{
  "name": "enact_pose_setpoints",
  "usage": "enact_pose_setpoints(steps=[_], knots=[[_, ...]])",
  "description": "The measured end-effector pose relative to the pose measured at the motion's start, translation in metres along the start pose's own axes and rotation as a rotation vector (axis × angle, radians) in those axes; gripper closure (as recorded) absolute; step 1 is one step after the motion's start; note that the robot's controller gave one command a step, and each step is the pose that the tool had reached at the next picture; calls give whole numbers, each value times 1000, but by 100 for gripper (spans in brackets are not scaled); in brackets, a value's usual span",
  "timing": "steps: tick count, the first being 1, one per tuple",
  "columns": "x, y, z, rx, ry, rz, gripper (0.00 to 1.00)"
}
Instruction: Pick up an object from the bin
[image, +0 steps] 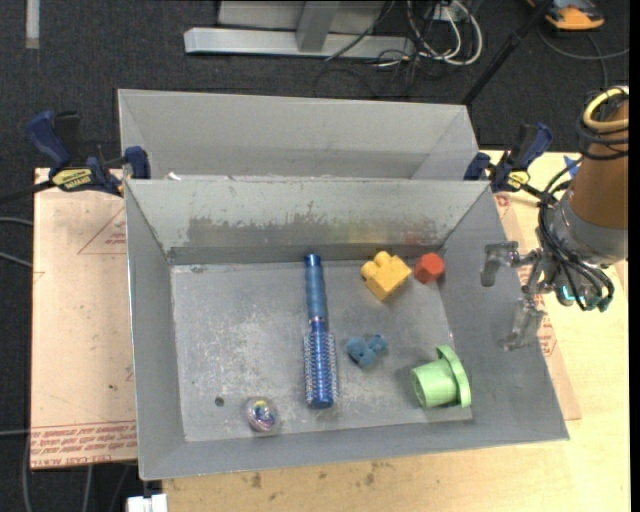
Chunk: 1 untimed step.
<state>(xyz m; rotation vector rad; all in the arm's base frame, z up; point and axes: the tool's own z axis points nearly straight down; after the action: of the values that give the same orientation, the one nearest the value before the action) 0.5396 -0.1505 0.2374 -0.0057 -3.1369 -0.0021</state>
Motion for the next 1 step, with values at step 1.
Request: enact_pose_setpoints(steps=[1], knots=[[18, 35, 63, -2, 0, 101, 0]])
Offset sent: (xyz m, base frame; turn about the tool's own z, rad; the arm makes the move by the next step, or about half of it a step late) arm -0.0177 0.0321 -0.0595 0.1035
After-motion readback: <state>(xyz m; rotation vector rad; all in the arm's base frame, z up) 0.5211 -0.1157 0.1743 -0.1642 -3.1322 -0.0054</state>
